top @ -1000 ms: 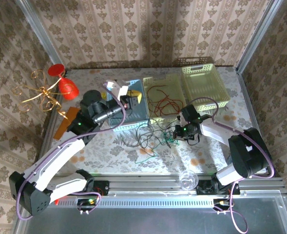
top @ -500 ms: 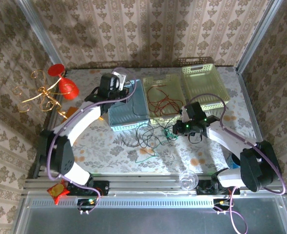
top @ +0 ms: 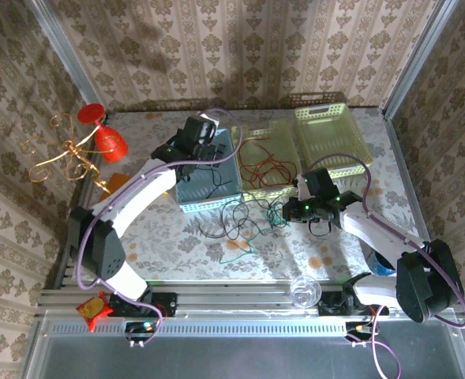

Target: Untangle the cables

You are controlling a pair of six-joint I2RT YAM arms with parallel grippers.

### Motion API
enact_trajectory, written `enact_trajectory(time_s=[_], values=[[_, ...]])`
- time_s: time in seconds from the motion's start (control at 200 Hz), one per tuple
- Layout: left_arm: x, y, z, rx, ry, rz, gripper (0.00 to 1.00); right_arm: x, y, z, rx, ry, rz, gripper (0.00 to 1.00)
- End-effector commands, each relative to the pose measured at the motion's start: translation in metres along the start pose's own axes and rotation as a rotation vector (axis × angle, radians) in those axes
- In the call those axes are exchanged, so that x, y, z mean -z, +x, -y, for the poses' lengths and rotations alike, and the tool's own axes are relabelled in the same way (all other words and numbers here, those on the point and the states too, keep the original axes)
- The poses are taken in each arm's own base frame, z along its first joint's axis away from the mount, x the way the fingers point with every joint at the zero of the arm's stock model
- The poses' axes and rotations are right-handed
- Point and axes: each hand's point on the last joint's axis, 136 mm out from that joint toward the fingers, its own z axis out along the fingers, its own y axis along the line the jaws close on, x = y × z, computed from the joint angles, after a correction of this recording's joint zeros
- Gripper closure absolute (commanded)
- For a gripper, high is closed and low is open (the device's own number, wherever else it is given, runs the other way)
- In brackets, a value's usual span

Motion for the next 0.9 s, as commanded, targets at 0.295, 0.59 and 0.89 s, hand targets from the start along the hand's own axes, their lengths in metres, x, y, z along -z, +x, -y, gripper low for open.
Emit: enact_trajectory(time_s=[0.295, 0.59, 0.89], values=[[0.063, 0.085, 0.171, -0.324, 0.785, -0.129, 0.02, 0.004, 0.015, 0.045, -0.095, 0.153, 0.002, 1.00], [0.034, 0.107, 0.214, -0.448, 0.741, -0.135, 0.15, 0.005, 0.022, 0.050, -0.136, 0.131, -0.018, 1.00], [0.001, 0.109, 0.237, -0.514, 0.701, -0.095, 0.21, 0.004, 0.027, 0.051, -0.153, 0.110, -0.019, 1.00]])
